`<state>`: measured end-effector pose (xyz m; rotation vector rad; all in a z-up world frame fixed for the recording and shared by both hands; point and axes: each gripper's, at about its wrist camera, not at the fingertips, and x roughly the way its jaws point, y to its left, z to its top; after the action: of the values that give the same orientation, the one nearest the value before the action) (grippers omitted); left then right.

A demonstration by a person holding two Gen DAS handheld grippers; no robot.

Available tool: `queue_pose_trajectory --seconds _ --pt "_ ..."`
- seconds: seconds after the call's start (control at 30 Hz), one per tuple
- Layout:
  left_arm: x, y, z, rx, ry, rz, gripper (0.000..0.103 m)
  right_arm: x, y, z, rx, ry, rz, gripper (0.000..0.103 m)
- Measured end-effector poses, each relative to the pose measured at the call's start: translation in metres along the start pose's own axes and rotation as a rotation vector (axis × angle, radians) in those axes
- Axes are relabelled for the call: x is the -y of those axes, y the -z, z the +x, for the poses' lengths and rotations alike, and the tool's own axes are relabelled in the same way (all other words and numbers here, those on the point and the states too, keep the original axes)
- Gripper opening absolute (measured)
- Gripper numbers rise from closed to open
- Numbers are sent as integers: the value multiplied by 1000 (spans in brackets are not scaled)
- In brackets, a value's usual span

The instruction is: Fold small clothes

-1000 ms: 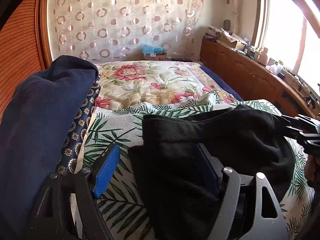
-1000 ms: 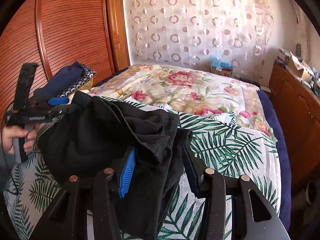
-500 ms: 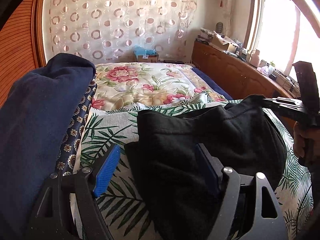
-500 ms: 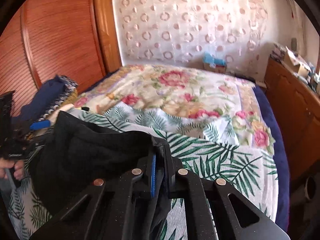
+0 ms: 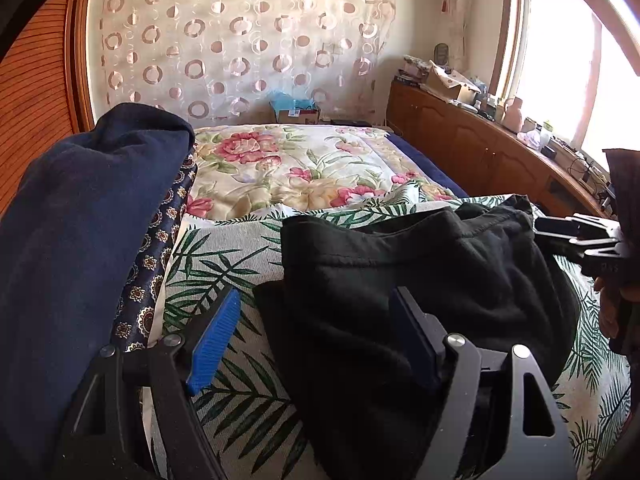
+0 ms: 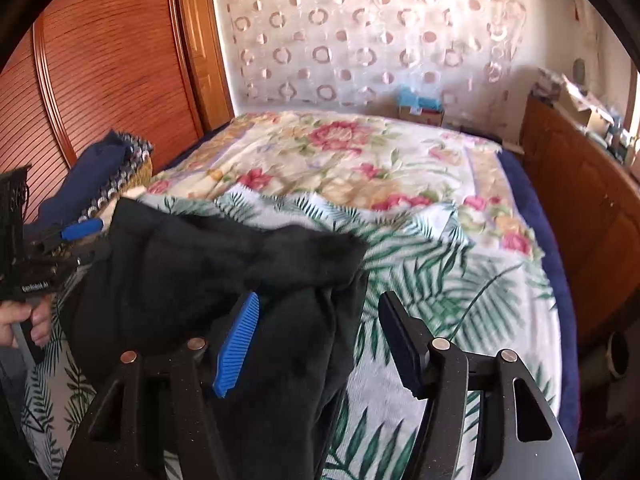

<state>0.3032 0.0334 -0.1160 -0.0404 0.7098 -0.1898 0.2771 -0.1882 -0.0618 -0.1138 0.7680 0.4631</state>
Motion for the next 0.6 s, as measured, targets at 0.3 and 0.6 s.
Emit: queue_pose_trajectory --seconds 0.3,0.6 --pt "-5 2 7 -25 9 -11 77 12 -2 26 -53 -42 75 66" --pt "-11 4 18 -100 77 -60 63 9 -1 27 -51 -79 66 61"
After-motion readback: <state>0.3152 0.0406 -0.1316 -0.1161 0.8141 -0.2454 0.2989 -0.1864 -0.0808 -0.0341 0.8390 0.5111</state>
